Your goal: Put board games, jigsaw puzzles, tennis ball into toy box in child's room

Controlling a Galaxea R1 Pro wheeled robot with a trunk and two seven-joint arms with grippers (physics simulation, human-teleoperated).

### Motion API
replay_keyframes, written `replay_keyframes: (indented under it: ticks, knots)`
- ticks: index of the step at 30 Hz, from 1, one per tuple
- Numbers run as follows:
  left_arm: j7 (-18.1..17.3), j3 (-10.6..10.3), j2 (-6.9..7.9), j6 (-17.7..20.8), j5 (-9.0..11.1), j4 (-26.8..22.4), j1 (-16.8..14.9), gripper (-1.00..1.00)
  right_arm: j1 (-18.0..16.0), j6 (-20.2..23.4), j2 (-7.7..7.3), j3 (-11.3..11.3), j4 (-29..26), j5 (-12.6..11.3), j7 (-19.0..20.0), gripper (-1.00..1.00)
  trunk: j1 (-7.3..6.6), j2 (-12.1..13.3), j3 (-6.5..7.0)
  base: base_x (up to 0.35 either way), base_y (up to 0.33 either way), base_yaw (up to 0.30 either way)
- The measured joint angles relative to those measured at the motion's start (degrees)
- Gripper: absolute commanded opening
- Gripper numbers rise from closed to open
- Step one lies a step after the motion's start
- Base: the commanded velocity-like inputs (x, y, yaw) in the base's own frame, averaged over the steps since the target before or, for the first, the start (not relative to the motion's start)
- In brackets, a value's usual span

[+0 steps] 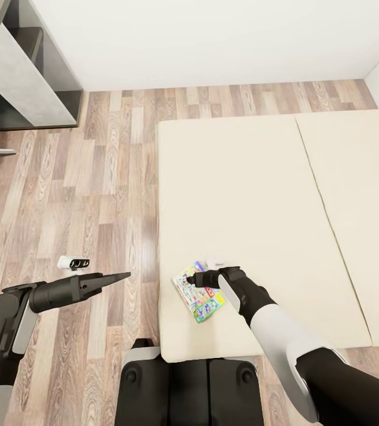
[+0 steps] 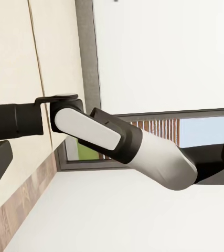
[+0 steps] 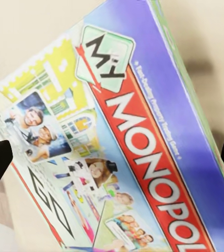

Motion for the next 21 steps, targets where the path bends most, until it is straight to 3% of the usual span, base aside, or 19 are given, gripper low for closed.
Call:
replay_keyframes:
  ticks: [21]
  knots:
    - [0.0, 0.0, 0.00, 0.0, 0.0, 0.0, 0.0, 1.00, 0.0, 1.4, 0.00, -0.1, 0.0, -0.6, 0.3, 1.00, 0.00, 0.0, 0.00, 0.000, 0.000, 0.000]
